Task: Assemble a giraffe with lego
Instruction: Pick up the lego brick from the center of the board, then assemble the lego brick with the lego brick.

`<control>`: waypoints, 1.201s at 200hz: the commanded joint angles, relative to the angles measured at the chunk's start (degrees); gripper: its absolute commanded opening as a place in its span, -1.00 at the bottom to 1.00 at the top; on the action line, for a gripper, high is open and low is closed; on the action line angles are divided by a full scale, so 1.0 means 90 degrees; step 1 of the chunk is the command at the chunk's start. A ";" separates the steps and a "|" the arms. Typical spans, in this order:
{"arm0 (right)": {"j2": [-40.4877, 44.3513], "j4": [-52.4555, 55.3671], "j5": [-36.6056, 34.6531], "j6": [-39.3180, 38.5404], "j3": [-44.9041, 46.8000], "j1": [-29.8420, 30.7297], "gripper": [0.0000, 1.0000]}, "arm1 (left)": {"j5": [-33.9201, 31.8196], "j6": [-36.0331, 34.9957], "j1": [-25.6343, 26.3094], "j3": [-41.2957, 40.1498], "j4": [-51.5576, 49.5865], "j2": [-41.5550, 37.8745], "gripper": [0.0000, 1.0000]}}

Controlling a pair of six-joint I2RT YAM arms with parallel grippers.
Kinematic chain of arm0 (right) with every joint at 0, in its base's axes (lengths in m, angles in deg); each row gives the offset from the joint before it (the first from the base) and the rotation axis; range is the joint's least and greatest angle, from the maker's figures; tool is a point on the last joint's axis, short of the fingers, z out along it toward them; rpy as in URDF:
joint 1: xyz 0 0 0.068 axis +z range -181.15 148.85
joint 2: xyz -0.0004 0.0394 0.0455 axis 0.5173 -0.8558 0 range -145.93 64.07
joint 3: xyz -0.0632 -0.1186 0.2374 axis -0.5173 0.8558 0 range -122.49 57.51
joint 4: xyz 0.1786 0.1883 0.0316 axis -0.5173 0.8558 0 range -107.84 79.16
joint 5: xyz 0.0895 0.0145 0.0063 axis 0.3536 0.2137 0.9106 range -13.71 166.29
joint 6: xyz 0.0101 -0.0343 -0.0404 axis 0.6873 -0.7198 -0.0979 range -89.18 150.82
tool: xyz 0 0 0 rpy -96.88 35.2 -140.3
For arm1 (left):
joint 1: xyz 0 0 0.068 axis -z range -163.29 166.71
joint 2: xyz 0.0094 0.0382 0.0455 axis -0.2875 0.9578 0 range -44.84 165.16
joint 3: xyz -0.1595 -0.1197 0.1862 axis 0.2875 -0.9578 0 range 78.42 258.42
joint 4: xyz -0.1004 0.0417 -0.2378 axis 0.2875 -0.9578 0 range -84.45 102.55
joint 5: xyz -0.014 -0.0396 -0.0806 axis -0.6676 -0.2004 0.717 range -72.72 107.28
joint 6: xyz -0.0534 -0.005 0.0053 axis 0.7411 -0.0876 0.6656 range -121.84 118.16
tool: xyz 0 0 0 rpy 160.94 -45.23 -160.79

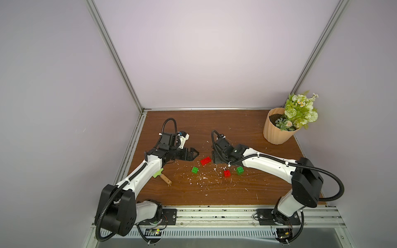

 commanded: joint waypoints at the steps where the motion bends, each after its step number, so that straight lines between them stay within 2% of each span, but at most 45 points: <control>1: 0.0131 0.0404 -0.0014 -0.0628 -0.0374 -0.0329 0.23 | 0.0106 -0.0026 0.0371 0.0244 0.0065 0.0149 0.99; 44: 0.0085 0.0444 0.0558 -0.1415 -0.0503 -0.1075 0.23 | 0.0122 0.0088 0.0788 0.0329 0.0307 0.0340 0.99; 113: -0.0078 0.0194 0.1215 -0.2770 -0.0270 -0.1769 0.25 | 0.0354 0.0000 0.0814 0.0306 0.0431 0.0449 0.99; 151: -0.0141 0.0027 0.1319 -0.2998 -0.0081 -0.1967 0.25 | 0.0357 -0.0026 0.0814 0.0322 0.0412 0.0493 0.99; 240: -0.0285 -0.0283 0.1451 -0.3092 0.0311 -0.1974 0.23 | 0.0320 -0.0039 0.0813 0.0342 0.0385 0.0535 0.99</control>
